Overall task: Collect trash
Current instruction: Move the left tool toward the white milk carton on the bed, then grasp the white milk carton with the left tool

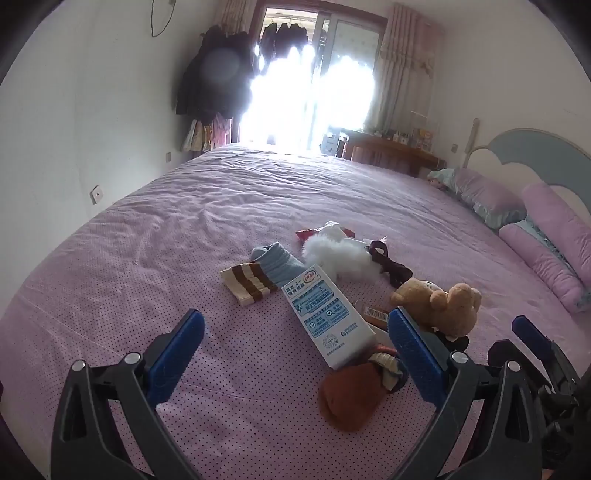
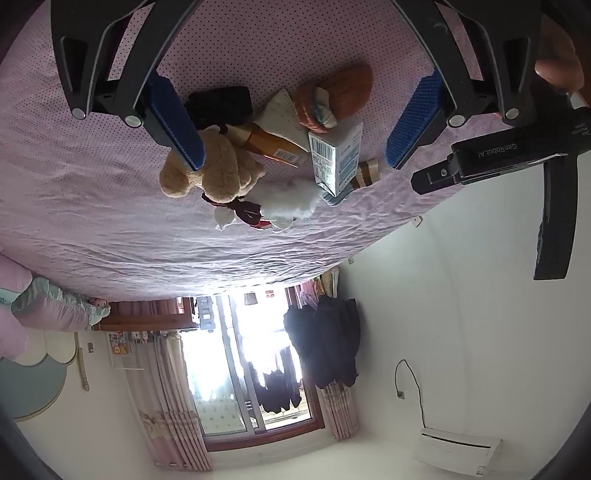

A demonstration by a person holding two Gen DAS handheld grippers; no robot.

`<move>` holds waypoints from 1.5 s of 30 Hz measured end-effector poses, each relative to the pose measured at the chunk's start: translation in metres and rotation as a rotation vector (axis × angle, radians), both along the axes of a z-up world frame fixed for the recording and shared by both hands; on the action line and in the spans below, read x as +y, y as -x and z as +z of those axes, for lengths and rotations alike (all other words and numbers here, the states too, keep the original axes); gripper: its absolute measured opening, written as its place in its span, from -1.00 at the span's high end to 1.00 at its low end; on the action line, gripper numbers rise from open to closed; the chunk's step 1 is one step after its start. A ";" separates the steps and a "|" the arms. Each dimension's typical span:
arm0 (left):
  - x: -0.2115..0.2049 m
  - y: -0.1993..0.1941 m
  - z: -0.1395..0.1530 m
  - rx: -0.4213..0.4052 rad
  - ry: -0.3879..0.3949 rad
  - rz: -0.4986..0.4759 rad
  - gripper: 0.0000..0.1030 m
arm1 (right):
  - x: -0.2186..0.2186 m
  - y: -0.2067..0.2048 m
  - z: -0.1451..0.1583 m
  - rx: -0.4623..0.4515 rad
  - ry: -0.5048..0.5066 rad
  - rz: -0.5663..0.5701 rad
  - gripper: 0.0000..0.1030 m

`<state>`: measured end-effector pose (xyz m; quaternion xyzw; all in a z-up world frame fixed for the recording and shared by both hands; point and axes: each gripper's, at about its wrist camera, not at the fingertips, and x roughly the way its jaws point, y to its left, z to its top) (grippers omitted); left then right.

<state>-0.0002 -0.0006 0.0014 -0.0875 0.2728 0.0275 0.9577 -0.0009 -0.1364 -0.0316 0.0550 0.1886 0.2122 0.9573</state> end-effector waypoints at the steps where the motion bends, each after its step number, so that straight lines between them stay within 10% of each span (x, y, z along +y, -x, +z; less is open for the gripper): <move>1: 0.000 -0.001 0.000 0.002 -0.003 -0.001 -0.92 | 0.000 0.000 0.001 0.001 0.000 -0.003 -0.84; 36: -0.015 -0.011 -0.008 0.031 -0.028 -0.031 -0.92 | -0.021 -0.009 -0.004 0.018 -0.036 -0.097 -0.84; 45: -0.012 -0.057 -0.038 0.151 0.096 -0.010 -0.92 | -0.022 -0.013 -0.008 0.031 -0.040 -0.084 -0.84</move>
